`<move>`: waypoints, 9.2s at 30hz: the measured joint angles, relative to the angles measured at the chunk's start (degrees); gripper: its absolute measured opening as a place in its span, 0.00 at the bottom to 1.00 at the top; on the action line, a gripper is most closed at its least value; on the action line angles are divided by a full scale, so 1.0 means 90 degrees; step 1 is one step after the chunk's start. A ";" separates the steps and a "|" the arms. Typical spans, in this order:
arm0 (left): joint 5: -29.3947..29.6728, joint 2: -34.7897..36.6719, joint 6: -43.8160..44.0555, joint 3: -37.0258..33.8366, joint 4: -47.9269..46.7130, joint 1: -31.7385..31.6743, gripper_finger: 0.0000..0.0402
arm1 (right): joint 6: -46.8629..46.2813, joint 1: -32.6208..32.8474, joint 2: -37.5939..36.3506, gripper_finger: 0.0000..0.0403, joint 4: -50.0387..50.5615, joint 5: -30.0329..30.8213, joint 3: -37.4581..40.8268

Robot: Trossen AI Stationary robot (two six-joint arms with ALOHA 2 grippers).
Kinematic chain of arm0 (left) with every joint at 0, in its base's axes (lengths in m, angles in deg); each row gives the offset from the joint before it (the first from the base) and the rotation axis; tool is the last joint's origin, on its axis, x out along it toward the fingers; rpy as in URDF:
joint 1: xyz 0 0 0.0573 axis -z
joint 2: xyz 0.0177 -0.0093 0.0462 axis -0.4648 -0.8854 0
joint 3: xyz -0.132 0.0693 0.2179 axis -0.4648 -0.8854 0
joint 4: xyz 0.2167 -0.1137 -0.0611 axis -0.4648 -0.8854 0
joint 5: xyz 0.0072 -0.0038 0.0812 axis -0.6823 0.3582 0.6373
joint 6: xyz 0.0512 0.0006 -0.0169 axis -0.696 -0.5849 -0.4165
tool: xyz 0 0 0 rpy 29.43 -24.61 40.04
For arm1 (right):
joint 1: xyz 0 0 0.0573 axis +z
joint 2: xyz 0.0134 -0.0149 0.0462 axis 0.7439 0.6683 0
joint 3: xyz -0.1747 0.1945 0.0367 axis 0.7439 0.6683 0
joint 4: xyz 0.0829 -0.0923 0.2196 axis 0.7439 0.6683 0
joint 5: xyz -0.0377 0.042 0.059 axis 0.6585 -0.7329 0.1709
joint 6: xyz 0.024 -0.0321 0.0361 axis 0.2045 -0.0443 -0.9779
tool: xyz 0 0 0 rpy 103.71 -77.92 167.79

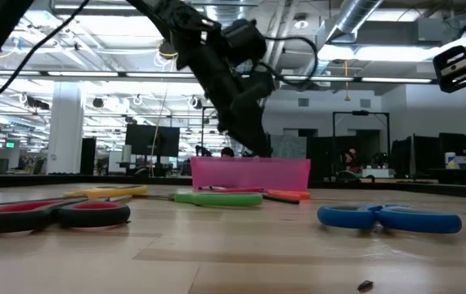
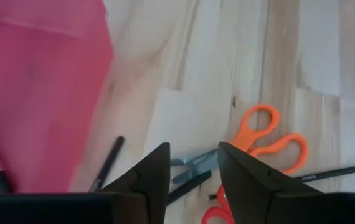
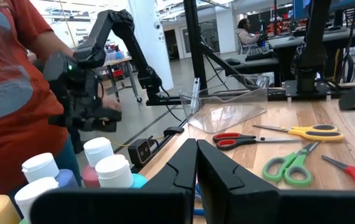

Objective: Pick & Place Paint Supplies
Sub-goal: Put the silver brush into the red bin

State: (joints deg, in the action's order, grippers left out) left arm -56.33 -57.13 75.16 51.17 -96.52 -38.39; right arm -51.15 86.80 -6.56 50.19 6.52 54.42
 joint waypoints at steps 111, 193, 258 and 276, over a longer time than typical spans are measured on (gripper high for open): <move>0.2936 -0.1035 -0.0320 0.0011 -0.0733 0.0629 0.00 | 0.0001 -0.0001 0.0002 0.02 0.0002 -0.0002 0.0001; 0.0860 0.1142 0.2153 -0.2695 -0.0625 0.0568 0.45 | 0.0001 -0.0001 0.0002 0.02 0.0002 0.0000 -0.0001; -0.0410 0.3650 0.4207 -0.2430 -0.1084 -0.0628 0.00 | 0.0002 0.0000 0.0002 0.02 0.0005 0.0000 -0.0001; 0.0163 0.1801 0.3859 -0.2355 -0.1947 -0.0714 0.04 | 0.0001 -0.0001 0.0001 0.02 0.0004 -0.0002 -0.0001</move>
State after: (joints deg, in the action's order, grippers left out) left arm -54.86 -40.93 109.89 29.97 -114.03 -44.82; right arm -51.14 86.79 -6.55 50.22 6.51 54.41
